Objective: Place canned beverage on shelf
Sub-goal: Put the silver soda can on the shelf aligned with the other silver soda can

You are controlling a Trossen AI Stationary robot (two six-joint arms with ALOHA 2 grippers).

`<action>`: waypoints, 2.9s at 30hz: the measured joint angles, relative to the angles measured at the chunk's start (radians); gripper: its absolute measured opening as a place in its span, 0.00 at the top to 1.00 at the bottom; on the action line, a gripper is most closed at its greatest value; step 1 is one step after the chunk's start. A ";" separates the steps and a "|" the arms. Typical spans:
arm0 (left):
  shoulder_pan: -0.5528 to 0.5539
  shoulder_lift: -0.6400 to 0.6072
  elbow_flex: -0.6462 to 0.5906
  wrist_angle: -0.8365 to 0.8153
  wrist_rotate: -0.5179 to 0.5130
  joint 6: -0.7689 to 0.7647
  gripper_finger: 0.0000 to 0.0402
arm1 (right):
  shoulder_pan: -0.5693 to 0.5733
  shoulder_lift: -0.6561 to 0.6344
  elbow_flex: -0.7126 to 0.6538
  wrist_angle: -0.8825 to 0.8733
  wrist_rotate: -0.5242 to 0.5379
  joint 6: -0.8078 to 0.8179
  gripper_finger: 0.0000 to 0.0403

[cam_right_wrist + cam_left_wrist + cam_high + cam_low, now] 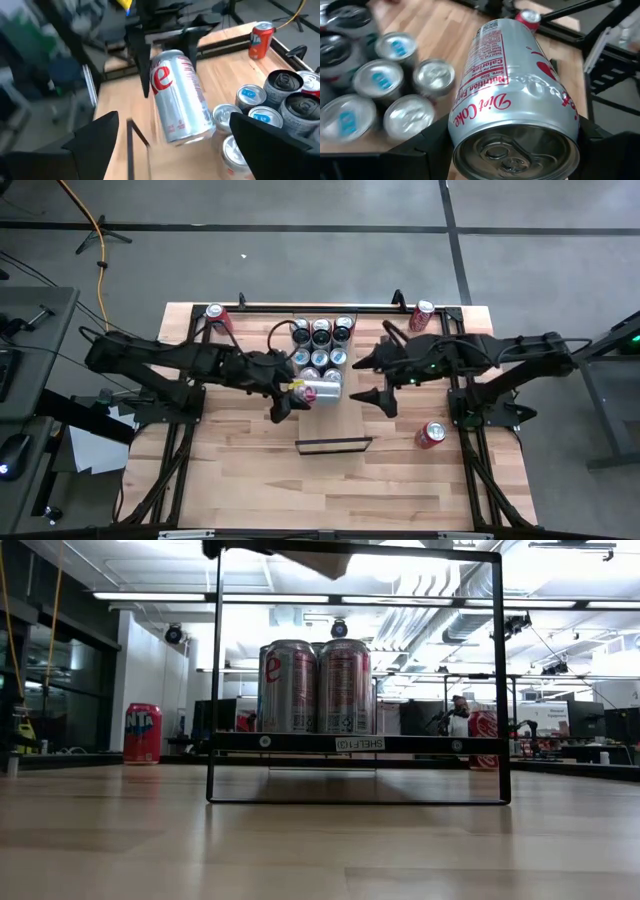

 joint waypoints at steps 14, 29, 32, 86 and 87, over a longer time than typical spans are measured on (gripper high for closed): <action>0.001 0.166 0.191 -0.112 -0.089 0.319 0.43 | 0.000 0.230 0.162 -0.166 -0.027 -0.218 0.08; -0.099 0.172 0.205 -0.127 -0.302 0.894 0.43 | -0.034 0.291 0.161 -0.169 -0.101 -0.157 0.08; -0.123 0.172 0.205 -0.127 -0.371 1.031 0.43 | -0.046 0.291 0.161 -0.160 -0.152 -0.156 0.08; -0.219 0.231 0.205 0.115 -0.479 1.461 0.43 | -0.046 0.295 0.160 -0.129 -0.160 -0.566 0.08; -0.218 0.231 0.205 0.115 -0.476 1.461 0.43 | -0.045 0.295 0.160 -0.129 -0.159 -0.562 0.09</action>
